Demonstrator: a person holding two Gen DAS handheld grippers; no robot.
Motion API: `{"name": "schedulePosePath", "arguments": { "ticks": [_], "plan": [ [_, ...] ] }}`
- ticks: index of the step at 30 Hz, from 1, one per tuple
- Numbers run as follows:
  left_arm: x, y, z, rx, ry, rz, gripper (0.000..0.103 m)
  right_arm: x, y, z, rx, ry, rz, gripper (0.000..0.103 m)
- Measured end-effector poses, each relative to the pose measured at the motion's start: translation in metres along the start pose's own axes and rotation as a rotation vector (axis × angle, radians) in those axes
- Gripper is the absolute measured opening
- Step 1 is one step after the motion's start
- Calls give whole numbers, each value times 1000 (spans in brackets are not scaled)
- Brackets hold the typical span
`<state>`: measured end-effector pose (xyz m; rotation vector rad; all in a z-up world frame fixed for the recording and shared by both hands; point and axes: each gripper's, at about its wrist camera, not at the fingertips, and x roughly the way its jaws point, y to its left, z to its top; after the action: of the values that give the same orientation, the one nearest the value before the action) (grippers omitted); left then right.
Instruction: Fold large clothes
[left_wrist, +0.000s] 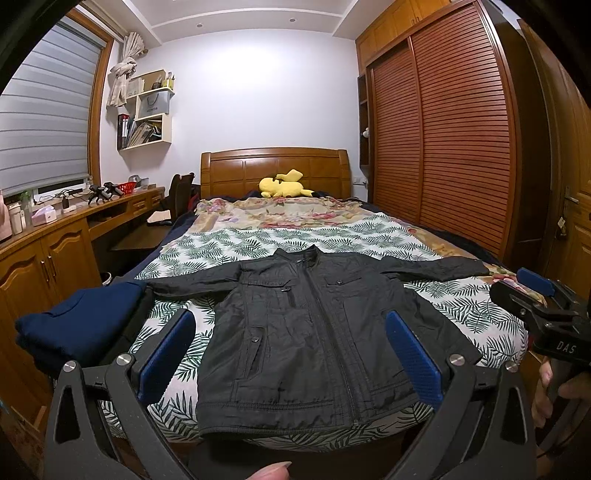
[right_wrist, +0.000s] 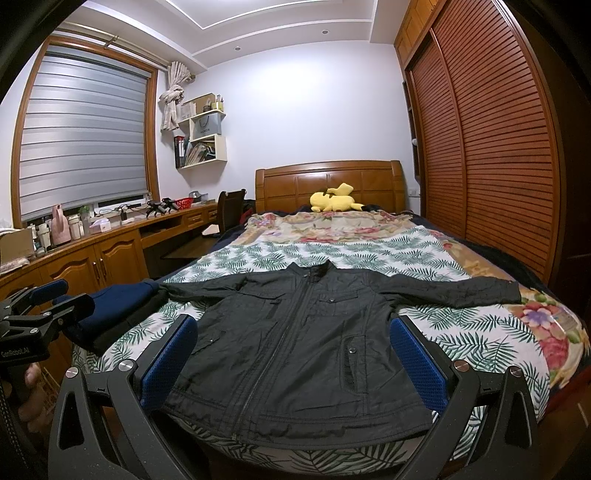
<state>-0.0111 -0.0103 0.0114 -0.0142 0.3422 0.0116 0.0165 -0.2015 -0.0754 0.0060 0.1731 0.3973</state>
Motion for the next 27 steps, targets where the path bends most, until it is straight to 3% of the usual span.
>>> {"name": "schedulePosePath", "arguments": {
  "ticks": [16, 27],
  "plan": [
    [-1, -1, 0, -1, 6, -3, 103, 0, 0, 0, 3, 2, 0, 103],
    [34, 15, -16, -11, 84, 27, 103, 25, 1, -4, -22, 57, 52, 103]
  ]
}}
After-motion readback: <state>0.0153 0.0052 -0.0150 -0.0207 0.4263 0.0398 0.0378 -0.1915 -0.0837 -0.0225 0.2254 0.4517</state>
